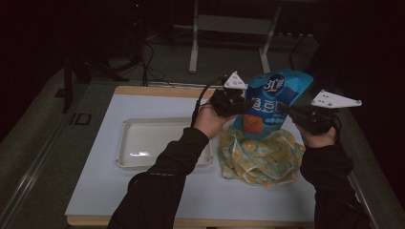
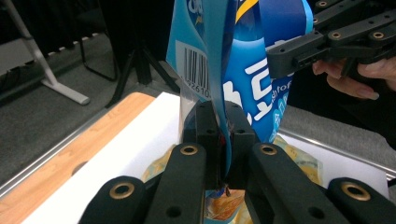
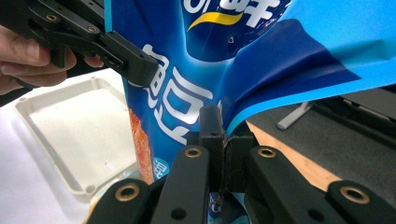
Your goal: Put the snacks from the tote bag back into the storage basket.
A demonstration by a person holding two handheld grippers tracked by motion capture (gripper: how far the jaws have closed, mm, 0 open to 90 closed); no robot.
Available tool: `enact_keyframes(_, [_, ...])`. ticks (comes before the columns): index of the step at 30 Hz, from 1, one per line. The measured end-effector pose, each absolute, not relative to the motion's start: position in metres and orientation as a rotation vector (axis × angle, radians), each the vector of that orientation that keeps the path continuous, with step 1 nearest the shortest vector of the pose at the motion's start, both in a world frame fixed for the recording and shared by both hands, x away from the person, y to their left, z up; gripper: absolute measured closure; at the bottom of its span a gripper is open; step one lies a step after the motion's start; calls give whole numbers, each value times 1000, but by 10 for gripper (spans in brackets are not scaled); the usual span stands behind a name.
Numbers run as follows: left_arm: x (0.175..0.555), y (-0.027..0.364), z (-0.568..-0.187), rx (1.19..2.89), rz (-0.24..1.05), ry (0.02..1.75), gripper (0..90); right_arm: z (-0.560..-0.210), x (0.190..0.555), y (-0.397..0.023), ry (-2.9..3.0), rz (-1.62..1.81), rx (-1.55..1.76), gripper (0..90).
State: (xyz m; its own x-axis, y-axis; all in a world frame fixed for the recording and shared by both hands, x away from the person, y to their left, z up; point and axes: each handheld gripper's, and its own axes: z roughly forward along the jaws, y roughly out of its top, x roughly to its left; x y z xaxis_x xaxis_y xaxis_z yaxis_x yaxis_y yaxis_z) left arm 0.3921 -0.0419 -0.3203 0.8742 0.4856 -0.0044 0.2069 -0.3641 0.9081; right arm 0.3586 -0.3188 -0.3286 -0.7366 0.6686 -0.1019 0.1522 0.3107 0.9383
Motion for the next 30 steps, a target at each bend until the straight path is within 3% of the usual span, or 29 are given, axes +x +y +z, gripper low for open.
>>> enact_keyframes(30, [374,45,-290,1902,424,614,884,-297,373,-232,2148,1471,582,891])
